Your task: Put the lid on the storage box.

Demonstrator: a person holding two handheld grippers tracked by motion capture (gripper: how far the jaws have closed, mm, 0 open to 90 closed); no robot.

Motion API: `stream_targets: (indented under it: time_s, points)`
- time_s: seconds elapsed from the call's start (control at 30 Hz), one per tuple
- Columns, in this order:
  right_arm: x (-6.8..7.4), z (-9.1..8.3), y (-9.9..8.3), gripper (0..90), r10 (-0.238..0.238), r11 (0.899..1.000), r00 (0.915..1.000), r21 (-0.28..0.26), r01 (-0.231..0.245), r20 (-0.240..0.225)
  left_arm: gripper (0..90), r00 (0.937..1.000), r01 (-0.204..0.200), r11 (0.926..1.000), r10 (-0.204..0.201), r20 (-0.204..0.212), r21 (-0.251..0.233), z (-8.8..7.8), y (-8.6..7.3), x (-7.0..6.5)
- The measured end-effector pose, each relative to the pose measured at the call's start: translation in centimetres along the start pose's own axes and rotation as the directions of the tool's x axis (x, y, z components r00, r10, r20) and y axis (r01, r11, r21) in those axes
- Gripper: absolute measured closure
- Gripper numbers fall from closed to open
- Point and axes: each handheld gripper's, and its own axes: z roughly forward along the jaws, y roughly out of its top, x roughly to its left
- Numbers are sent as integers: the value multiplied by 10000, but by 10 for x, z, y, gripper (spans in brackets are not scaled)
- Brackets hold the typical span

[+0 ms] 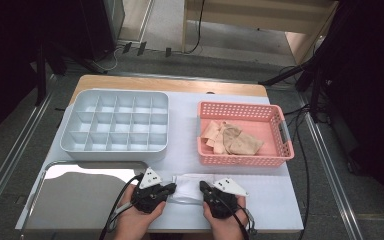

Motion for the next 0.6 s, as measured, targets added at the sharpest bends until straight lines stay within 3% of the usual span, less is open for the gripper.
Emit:
stream_targets:
  time_s: [0.1, 0.17, 0.27, 0.33, 0.43, 0.6]
  points:
    - [-10, 2, -1, 900, 115, 9999, 9979, 62, -119, 638, 900, 10000, 30, 10000, -30, -25, 0, 0, 0, 1]
    - [-18, 0, -4, 900, 353, 9994, 9964, -53, -350, 767, 900, 10000, 42, 10000, -42, -25, -27, 1, -1, 0]
    - [-26, -7, -6, 897, 639, 9979, 9951, -181, -627, 759, 898, 10000, 13, 10000, -13, 35, -86, 0, 0, -1]
    - [-26, -16, -8, 795, 784, 9960, 9943, -479, -750, 722, 874, 10000, 31, 9998, -31, 2, -191, -2, 0, -2]
    - [-28, -29, -13, 731, 1097, 9913, 9929, -779, -1058, 469, 825, 9998, 218, 9987, -219, -19, -457, -6, 2, -2]
    - [-31, -45, -26, 637, 1793, 9820, 9837, -622, -1781, 138, 751, 9994, 303, 9961, -315, -138, -824, -12, 5, -6]
